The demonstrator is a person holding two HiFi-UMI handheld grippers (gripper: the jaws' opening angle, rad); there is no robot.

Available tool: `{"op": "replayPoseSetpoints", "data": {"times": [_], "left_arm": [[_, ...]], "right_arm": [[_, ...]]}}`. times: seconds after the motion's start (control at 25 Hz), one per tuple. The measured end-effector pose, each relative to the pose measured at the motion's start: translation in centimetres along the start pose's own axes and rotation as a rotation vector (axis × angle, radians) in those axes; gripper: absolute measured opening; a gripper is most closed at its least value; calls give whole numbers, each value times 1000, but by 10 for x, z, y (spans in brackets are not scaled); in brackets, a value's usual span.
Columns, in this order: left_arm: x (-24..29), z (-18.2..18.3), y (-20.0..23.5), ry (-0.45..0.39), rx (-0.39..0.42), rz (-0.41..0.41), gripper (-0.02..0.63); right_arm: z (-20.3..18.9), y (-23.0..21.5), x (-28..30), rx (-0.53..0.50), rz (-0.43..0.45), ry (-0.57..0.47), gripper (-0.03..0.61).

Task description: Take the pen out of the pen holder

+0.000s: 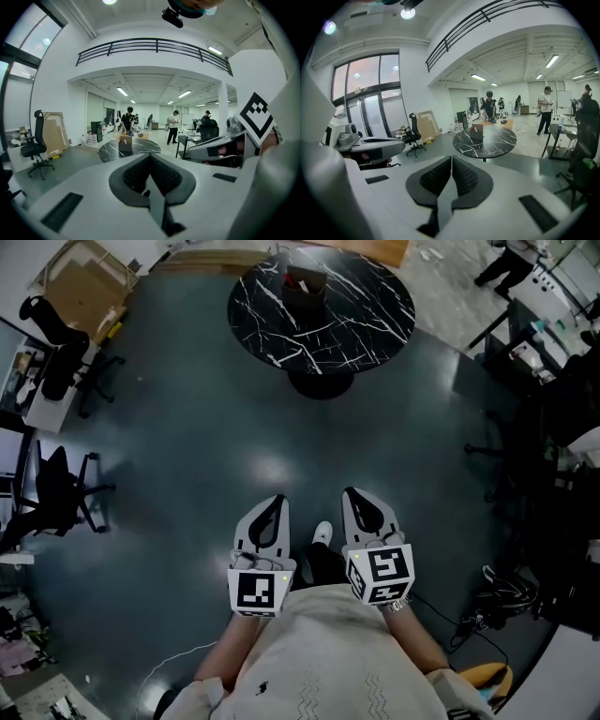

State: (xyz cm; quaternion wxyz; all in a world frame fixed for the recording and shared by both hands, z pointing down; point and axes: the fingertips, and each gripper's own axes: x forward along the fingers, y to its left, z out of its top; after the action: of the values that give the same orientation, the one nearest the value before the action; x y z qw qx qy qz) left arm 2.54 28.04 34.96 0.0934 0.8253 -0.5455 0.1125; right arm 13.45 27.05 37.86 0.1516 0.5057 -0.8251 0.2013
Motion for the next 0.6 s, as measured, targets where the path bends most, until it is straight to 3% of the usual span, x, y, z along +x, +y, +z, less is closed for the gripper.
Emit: {"op": "replayPoseSetpoints", "data": {"times": [0.16,0.32,0.48,0.6], "left_arm": [[23,7,5,17,1,-7,11],[61,14,21,-45,-37,-16,11],[97,13,44,11,-19,-61,11],[128,21,68,2,-29,-83,11]], "right_arm": [[11,-14,15,4,-1,8,21],[18,-33,43,14,-37,19,21],[30,-46,80,27,-77,33,21],[48,-47,110,27,-97,40,21]]}}
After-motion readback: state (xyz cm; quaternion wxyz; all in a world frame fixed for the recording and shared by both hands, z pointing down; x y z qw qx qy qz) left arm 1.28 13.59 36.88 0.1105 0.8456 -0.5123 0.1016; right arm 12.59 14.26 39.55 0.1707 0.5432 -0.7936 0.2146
